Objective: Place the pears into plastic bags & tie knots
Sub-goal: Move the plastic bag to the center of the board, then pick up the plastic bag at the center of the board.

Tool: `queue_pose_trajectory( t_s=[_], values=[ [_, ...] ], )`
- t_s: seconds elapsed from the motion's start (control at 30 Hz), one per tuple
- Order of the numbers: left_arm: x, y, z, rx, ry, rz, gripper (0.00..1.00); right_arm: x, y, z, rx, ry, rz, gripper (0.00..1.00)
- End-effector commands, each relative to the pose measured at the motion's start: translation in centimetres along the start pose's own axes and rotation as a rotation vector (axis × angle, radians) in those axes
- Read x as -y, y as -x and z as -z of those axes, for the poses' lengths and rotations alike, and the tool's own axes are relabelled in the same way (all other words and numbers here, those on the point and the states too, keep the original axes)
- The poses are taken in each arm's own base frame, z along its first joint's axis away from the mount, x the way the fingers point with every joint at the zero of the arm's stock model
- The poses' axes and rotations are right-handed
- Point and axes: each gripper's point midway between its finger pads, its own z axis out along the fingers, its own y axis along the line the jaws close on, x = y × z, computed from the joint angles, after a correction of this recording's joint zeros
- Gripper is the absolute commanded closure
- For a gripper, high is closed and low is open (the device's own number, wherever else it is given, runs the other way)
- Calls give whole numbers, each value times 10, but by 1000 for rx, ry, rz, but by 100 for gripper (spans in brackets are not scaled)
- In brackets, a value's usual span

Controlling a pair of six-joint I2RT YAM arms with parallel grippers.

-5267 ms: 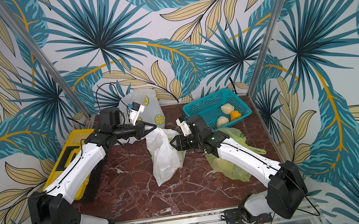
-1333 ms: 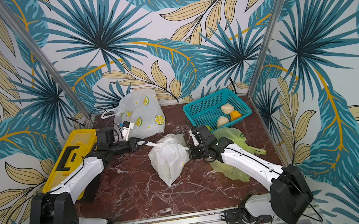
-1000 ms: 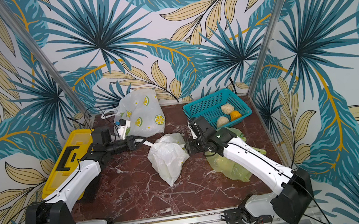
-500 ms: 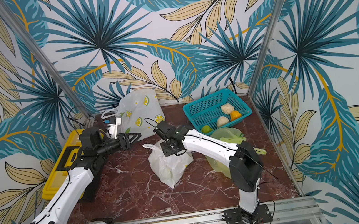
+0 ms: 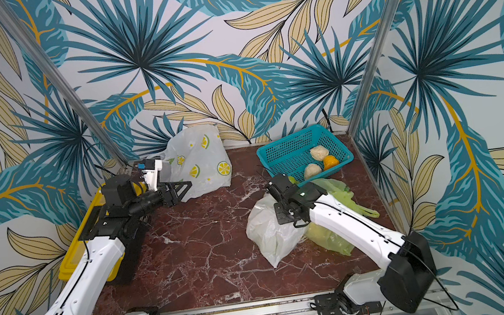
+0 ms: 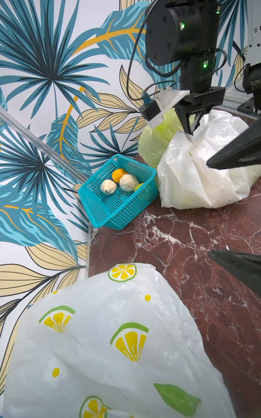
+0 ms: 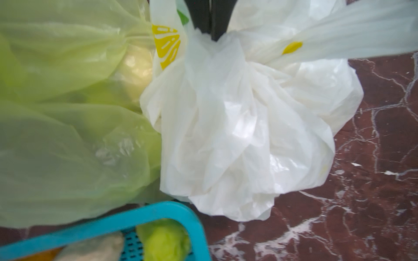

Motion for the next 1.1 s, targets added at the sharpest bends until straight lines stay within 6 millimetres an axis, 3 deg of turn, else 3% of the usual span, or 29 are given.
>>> queue_pose_trajectory(
  t_s=[0.0, 0.13, 0.2, 0.3, 0.4, 0.47, 0.57, 0.63, 0.7, 0.8, 0.93, 1.07],
  values=[
    [5, 6, -4, 0, 3, -41, 42, 53, -30, -6, -80, -132, -75, 100],
    [7, 1, -20, -31, 3, -57, 42, 94, -27, -3, -56, -247, -134, 97],
    [6, -2, -27, -45, 9, -63, 42, 94, -19, 9, -59, -246, -128, 78],
    [-9, -3, -34, -48, 64, -72, 41, 74, 1, 33, -53, -145, -126, 57],
    [-27, 1, -46, -56, 129, -69, 38, 59, 26, 55, 17, -101, -97, 50],
    [-55, 2, -55, -103, 280, -80, 36, 43, 49, 58, 75, -50, -96, 49],
    [-127, 19, -40, -76, 563, 23, 34, 2, 77, 42, 124, 70, -86, 48],
    [-153, 30, -35, -57, 584, 112, 30, -28, 92, 27, 131, 148, -79, 48],
    [-169, 33, -47, -73, 583, 124, 26, -58, 105, 15, 137, 221, -63, 48],
    [-185, 23, -81, -146, 505, 127, 20, -87, 119, 4, 134, 284, -30, 48],
    [-225, -1, -115, -237, 517, 167, 16, -98, 126, 0, 148, 318, -12, 48],
    [-229, -32, -146, -316, 480, 176, 28, -106, 122, -3, 137, 363, -17, 48]
  ],
)
